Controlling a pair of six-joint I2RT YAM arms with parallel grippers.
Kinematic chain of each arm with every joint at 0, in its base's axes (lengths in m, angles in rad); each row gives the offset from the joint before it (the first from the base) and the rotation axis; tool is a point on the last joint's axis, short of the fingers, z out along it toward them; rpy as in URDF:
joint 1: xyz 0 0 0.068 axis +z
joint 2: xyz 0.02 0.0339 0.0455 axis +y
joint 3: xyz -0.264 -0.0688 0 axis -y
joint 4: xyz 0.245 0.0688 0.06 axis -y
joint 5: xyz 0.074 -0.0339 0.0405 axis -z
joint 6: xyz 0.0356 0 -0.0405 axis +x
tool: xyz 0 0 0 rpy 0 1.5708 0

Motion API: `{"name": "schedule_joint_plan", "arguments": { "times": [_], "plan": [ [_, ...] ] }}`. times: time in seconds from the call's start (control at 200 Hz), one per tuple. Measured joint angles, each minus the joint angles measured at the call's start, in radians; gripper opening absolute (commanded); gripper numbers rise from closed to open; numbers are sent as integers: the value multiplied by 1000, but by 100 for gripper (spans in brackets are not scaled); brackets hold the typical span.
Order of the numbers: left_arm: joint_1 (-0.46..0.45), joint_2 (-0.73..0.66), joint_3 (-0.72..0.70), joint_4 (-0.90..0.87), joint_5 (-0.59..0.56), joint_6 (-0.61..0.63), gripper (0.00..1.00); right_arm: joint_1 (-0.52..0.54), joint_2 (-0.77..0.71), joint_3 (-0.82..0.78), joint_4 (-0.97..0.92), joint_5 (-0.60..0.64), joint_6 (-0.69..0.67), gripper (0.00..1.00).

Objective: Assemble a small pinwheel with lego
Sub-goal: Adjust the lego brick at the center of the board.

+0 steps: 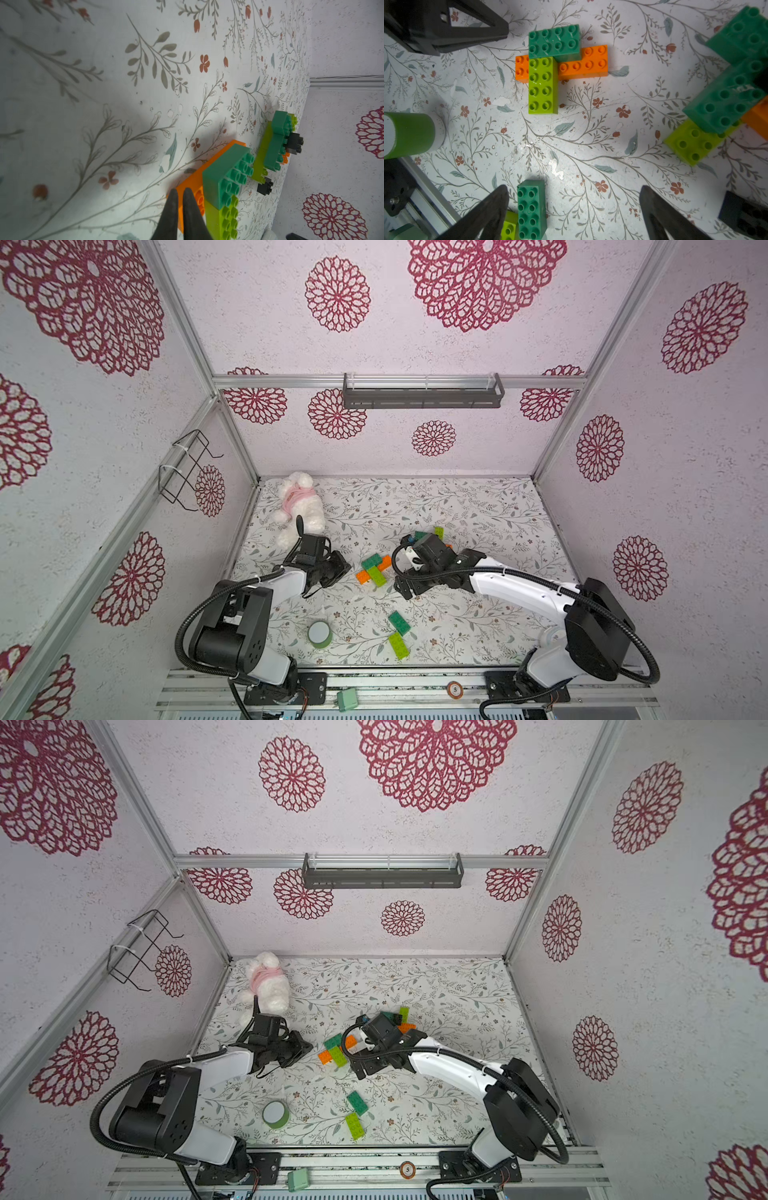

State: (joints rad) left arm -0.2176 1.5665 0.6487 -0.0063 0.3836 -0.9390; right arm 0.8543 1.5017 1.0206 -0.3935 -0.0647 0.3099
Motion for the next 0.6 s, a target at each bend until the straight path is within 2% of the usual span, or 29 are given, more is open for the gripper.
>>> {"name": "schedule_joint_plan", "arguments": {
  "times": [0.255, 0.601],
  "plan": [
    [-66, 77, 34, 17, 1, 27, 11, -1, -27, -47, 18, 10, 16, 99],
    [-187, 81, 16, 31, -31, 3, 11, -6, -36, -66, 35, 11, 15, 99]
  ]
}}
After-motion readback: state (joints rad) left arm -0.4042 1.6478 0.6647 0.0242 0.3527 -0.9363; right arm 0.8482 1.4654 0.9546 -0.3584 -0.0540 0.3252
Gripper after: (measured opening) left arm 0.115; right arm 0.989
